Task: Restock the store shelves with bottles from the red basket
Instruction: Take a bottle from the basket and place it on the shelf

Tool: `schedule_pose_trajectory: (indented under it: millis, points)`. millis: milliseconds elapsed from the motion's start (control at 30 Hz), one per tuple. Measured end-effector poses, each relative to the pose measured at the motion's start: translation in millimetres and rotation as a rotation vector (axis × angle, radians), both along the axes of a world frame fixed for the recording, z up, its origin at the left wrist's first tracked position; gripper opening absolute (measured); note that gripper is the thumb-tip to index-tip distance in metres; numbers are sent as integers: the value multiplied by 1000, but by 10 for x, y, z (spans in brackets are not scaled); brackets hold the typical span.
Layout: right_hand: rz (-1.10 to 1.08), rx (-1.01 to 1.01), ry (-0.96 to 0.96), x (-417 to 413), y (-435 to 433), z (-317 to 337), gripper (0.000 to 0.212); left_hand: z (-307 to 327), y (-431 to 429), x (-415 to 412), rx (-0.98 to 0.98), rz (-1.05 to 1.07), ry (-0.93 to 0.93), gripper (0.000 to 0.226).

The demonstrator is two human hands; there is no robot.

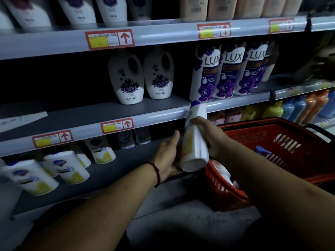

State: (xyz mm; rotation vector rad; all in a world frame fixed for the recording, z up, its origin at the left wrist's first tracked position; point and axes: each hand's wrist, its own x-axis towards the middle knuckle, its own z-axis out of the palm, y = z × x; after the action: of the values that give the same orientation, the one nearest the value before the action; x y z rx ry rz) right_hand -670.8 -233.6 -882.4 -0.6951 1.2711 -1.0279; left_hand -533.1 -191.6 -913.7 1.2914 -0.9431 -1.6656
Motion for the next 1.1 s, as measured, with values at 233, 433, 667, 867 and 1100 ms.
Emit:
schedule_pose_trajectory:
  millis: [233, 433, 667, 867, 1100]
  points:
    - [14, -34, -96, 140, 42, -71, 50, 145, -51, 104, 154, -60, 350, 40]
    - [109, -66, -32, 143, 71, -96, 46, 118, -73, 322, 116, -60, 268, 31]
    - [337, -162, 70, 194, 243, -65, 31, 48, 66, 691, -50, -17, -22, 39]
    - [529, -259, 136, 507, 345, -318, 30, -92, 303, 1113, -104, -43, -232, 48]
    - [689, -237, 178, 1179, 343, -716, 32, -452, 527, 1822, -70, 36, -367, 43]
